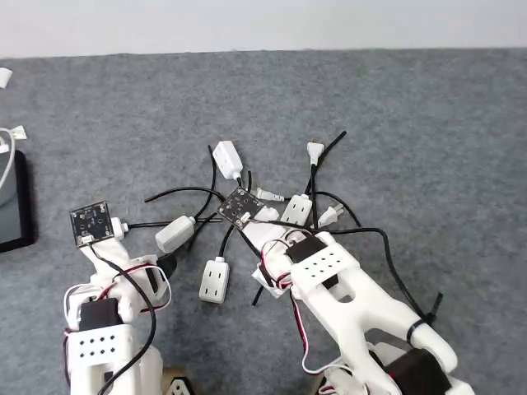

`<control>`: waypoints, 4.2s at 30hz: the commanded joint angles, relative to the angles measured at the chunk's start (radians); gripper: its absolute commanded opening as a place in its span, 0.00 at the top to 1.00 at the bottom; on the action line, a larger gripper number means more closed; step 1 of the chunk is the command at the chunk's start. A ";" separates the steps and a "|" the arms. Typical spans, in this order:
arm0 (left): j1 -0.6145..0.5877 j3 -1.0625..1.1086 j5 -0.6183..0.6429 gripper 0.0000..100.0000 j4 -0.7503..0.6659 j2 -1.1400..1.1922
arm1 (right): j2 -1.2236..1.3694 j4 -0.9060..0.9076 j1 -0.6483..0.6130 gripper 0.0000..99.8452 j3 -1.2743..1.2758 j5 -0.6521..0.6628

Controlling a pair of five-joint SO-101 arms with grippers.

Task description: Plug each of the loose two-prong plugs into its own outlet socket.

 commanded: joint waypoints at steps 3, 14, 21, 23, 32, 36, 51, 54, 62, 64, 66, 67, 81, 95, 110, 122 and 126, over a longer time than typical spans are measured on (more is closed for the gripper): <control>0.002 -0.005 -0.009 0.73 -0.029 0.002 | 0.015 -0.024 0.007 0.88 -0.044 0.015; 0.002 -0.005 -0.011 0.73 -0.028 0.002 | 0.125 -0.012 -0.008 0.88 -0.115 0.011; 0.002 -0.005 -0.011 0.73 -0.028 0.002 | 0.137 -0.012 -0.007 0.99 -0.120 0.011; 0.002 -0.005 -0.011 0.73 -0.028 0.002 | 0.137 -0.012 -0.007 0.99 -0.120 0.009; 0.002 -0.005 -0.011 0.73 -0.028 0.002 | 0.137 0.021 -0.012 0.96 -0.121 0.017; 0.002 -0.005 -0.011 0.73 -0.028 0.002 | 0.139 0.039 -0.012 0.89 -0.121 0.017; 0.008 -0.008 -0.014 0.73 -0.025 0.008 | 0.097 0.061 0.021 0.99 -0.120 0.011; 0.041 -0.010 -0.014 0.73 -0.023 0.011 | -0.019 0.079 0.054 0.99 -0.120 0.009; 0.078 -0.010 -0.071 0.89 -0.029 0.011 | -0.501 0.225 0.005 0.99 -0.112 0.012; 0.101 -0.010 -0.078 0.97 -0.029 0.011 | -0.572 0.228 -0.035 0.99 -0.117 0.015; 0.112 -0.012 -0.112 0.98 -0.029 0.011 | -0.607 0.222 -0.084 0.99 -0.118 0.017; 0.112 -0.012 -0.121 0.98 -0.029 0.011 | -0.615 0.219 -0.110 0.99 -0.120 0.017; 0.118 -0.019 -0.121 0.98 -0.029 0.012 | -0.662 0.282 -0.068 0.99 -0.155 0.006; 0.175 -0.213 -0.255 0.98 -0.078 0.523 | -0.766 0.130 -0.177 0.99 -0.196 0.006; 0.107 -0.295 -0.400 0.98 -0.009 0.618 | -0.636 0.113 0.553 0.99 0.176 -0.140; 0.104 -0.271 -0.400 0.98 -0.009 0.588 | -0.633 0.071 0.978 0.99 0.311 0.112; 0.107 -0.269 -0.402 0.98 -0.017 0.588 | -0.633 0.071 1.009 0.99 0.356 0.267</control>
